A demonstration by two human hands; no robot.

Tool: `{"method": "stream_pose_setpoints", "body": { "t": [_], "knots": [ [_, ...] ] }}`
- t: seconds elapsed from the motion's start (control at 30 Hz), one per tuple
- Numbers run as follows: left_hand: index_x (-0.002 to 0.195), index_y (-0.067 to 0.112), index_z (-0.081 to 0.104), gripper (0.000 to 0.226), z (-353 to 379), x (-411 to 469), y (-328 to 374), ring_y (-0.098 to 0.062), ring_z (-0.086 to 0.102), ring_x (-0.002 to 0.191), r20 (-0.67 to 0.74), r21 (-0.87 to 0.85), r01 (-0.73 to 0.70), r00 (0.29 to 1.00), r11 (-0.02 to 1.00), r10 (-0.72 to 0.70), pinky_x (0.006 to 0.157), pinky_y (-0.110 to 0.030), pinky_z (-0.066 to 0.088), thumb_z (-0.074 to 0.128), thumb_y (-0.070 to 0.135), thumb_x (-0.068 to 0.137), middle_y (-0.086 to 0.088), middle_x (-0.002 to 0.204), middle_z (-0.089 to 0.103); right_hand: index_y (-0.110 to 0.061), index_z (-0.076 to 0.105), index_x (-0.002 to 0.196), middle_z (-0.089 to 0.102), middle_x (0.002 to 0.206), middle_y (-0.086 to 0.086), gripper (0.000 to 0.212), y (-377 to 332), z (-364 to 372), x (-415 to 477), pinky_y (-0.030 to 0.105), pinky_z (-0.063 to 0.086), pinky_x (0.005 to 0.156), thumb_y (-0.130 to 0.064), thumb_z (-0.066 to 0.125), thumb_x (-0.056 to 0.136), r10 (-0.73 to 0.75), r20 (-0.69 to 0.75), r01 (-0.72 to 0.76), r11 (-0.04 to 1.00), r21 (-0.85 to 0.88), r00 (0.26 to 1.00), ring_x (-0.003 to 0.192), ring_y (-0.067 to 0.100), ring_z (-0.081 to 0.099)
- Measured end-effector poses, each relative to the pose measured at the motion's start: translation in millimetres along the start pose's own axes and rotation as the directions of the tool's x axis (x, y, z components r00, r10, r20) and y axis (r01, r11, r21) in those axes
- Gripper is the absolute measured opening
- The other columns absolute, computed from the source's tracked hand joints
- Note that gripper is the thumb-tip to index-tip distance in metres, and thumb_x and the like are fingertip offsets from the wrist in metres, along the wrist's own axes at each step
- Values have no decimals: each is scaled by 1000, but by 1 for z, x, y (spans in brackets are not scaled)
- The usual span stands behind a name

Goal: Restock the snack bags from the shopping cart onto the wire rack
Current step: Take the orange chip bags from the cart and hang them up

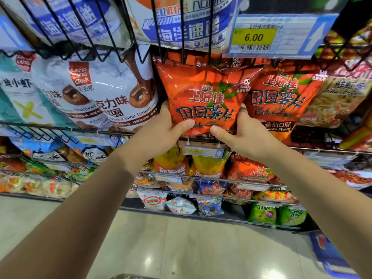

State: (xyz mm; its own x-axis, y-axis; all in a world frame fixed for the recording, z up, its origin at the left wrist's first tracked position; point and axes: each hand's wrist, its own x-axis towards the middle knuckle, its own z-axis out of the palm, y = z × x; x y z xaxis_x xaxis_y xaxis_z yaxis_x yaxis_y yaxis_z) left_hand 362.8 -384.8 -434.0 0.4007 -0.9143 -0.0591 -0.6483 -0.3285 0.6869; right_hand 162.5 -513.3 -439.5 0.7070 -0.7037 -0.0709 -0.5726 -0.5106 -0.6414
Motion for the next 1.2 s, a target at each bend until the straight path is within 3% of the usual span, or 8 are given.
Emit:
{"method": "stream_pose_setpoints", "body": {
  "t": [0.13,0.23,0.43,0.67,0.8,0.97,1.1,1.2],
  "knots": [
    [161,25,13,93,-4,7,-8,-19,50,136,92,30,25,995,999,-27,115,-45,42,51,72,91,4,154,47,-17,33,151,46,122,-5,73,-1,2,3,26,38,84,-60,55,95,-20,51,23,998,-54,998,99,20,54],
    [163,23,10,85,-6,10,-5,-19,50,134,132,57,62,989,996,-69,114,-39,41,52,60,99,5,155,44,-19,36,150,46,140,3,70,-1,2,4,27,40,87,-60,54,96,-36,54,39,997,-59,998,113,28,59],
    [157,21,27,73,-1,-3,5,-20,52,131,53,72,89,994,993,-93,106,-37,44,55,55,100,3,147,51,-13,25,151,57,112,-4,86,1,3,-1,30,45,82,-67,55,91,-5,53,7,999,-34,999,94,17,57],
    [134,13,48,48,8,-45,30,-27,59,115,-178,163,160,975,974,-131,85,-35,44,63,43,99,-6,126,60,-17,45,126,65,115,4,76,-5,0,-24,42,54,81,-81,51,86,56,-26,-60,980,-188,998,105,30,66],
    [134,18,53,50,0,-72,58,-27,59,120,-164,300,157,980,941,-111,96,-48,53,63,50,96,-3,129,58,-17,45,136,63,125,4,69,-10,-17,-52,41,55,83,-68,59,91,-25,-31,17,976,-217,999,112,27,63],
    [149,25,47,57,-13,-120,121,-21,47,135,-159,460,38,987,887,40,104,-43,49,63,44,98,1,146,46,-23,29,157,57,133,5,79,-28,-58,-108,42,55,90,-56,62,94,-169,-52,145,939,-311,984,120,27,58],
    [152,25,43,63,-22,-152,179,-26,38,140,-103,573,-54,985,818,137,113,-45,39,65,41,95,-2,152,40,-20,44,153,58,128,10,75,-44,-100,-157,41,51,80,-46,74,89,-258,-102,202,903,-380,961,109,34,60],
    [156,28,36,66,-26,-172,221,-25,30,147,-71,622,-121,975,774,209,119,-44,31,64,43,97,0,158,32,-17,53,146,57,135,14,73,-53,-132,-194,46,54,88,-39,82,83,-300,-170,204,880,-429,939,117,38,60]
  ]
}}
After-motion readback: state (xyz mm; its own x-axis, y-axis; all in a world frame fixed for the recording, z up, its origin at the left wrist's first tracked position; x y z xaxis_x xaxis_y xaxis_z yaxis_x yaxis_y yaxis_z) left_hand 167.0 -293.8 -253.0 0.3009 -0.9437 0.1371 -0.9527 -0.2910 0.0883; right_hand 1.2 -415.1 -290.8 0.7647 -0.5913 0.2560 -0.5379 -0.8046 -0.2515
